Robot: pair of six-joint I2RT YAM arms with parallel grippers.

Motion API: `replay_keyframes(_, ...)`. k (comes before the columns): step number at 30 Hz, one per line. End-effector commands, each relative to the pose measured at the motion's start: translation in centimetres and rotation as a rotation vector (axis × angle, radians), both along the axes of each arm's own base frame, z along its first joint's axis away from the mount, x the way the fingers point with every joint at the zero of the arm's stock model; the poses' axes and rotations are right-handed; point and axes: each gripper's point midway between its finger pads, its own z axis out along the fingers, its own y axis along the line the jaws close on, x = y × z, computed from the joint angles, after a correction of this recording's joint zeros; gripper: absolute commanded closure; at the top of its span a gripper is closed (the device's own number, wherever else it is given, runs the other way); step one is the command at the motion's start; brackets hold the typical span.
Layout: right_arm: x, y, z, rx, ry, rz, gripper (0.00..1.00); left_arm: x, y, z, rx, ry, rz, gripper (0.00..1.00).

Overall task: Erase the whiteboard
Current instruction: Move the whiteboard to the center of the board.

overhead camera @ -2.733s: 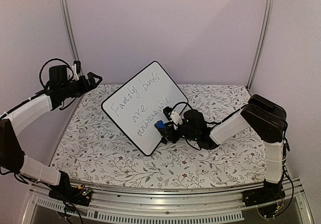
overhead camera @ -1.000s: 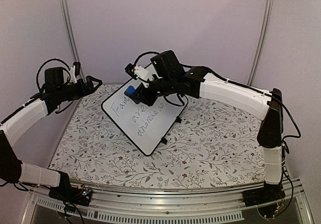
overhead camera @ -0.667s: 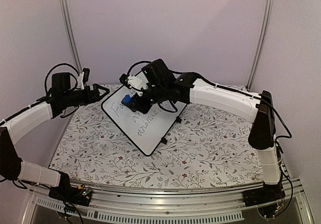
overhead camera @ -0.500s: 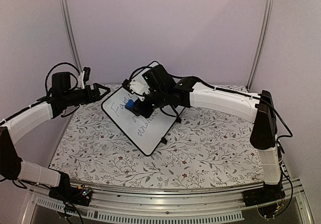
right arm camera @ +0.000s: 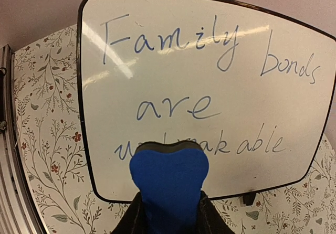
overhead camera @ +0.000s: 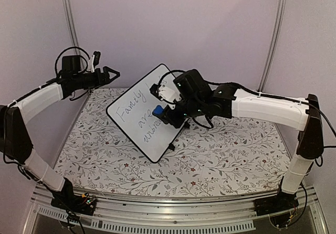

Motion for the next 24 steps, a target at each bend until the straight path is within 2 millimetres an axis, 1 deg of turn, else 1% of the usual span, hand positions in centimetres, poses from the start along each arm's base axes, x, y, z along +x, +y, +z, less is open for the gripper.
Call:
replay_keyframes(1,0.1,-2.2,3.2,0.059,-0.057,-0.060,0.73,2.1,-1.2,-0.5,0.028,0.030,-0.066,0.16)
replay_keyframes(3,0.3,-3.6,4.4,0.082,-0.064,-0.083,0.73,3.1,-2.0,-0.9,0.046,0.033,-0.094,0.17)
replay_keyframes(6,0.9,-5.7,5.0,0.099,-0.060,-0.123,0.73,4.6,-3.1,-1.6,0.051,0.053,-0.128,0.20)
replay_keyframes(7,1.0,-6.4,5.4,0.111,-0.060,-0.136,0.73,4.9,-3.6,-1.8,0.048,0.057,-0.146,0.22)
replay_keyframes(8,1.2,-7.0,5.3,0.111,-0.057,-0.147,0.73,5.3,-4.0,-1.9,0.046,0.057,-0.159,0.24)
replay_keyframes(12,1.7,-9.0,6.1,0.130,-0.063,-0.187,0.73,6.8,-5.9,-1.8,0.055,0.049,-0.198,0.34)
replay_keyframes(14,1.7,-9.6,6.2,0.135,-0.063,-0.197,0.73,7.4,-6.6,-2.2,0.067,0.059,-0.207,0.36)
replay_keyframes(17,1.6,-10.3,6.3,0.139,-0.066,-0.210,0.73,7.9,-7.5,-3.2,0.075,0.088,-0.224,0.42)
replay_keyframes(18,1.6,-10.5,6.3,0.136,-0.066,-0.214,0.73,7.9,-7.8,-3.7,0.078,0.099,-0.231,0.44)
replay_keyframes(22,1.6,-11.0,6.2,0.133,-0.071,-0.226,0.73,7.7,-8.8,-4.5,0.088,0.112,-0.252,0.48)
replay_keyframes(24,1.6,-11.1,6.2,0.133,-0.072,-0.229,0.73,7.5,-9.2,-4.9,0.096,0.120,-0.261,0.57)
